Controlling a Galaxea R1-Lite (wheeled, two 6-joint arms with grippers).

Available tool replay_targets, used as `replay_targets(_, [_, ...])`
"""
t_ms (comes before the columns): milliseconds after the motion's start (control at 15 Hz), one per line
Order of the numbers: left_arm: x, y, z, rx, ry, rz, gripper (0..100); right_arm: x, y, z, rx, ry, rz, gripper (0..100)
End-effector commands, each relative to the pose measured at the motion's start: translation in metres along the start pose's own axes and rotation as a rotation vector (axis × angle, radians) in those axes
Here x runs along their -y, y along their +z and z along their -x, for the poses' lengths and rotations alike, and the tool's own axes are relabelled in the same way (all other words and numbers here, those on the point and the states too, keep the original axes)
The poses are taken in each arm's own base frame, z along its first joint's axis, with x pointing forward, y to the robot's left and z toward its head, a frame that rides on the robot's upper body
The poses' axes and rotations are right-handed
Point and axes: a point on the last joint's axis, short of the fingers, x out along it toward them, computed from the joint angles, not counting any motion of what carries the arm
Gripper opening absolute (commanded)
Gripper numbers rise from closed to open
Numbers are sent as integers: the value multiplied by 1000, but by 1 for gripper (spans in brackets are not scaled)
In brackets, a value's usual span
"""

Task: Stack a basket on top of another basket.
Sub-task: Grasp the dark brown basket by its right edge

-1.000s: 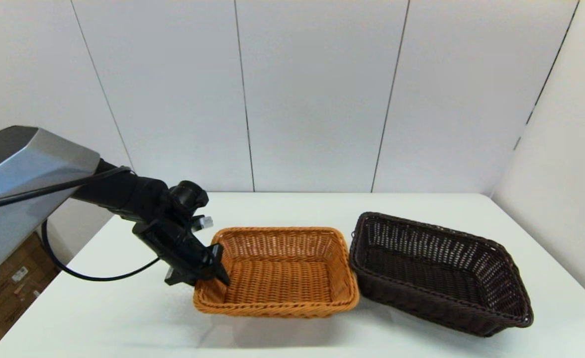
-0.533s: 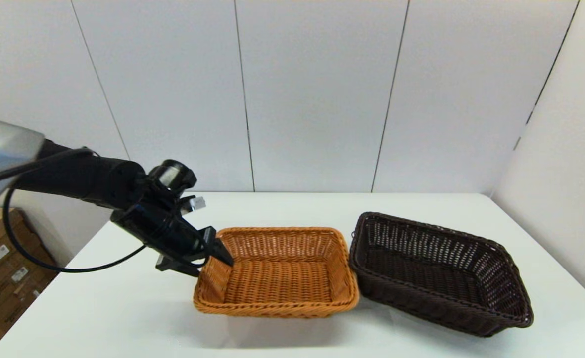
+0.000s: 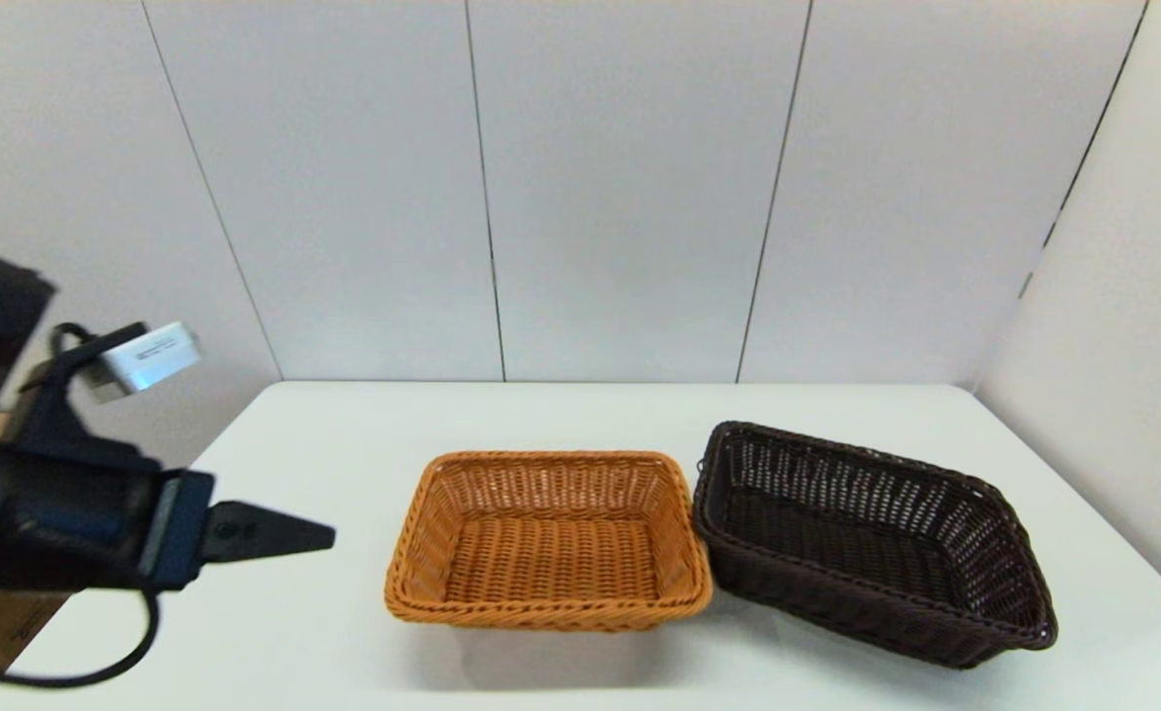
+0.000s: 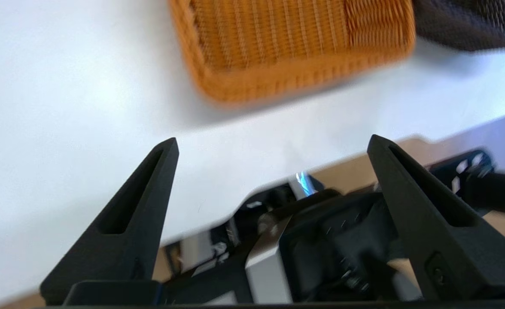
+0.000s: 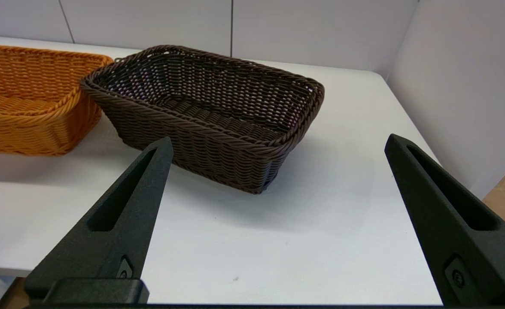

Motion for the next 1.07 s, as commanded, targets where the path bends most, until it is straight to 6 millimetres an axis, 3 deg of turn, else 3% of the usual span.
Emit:
replay_targets(67, [-15,-126,74,188,32,-100,100,0,0,0,-1,1,1,100])
replay_targets(200, [-22,-159,78,228,99,-109,100,0,0,0,-1,1,1,100])
replay_targets(400, [-29,-192,70,263,127,-106,100,0,0,0,-1,1,1,100])
replay_targets(867, [-37,-234,50,368,206,-58,100,0,0,0,-1,1,1,100])
replay_targets(1067, [-43,-254,39,409,236,-184,100,0,0,0,-1,1,1,100])
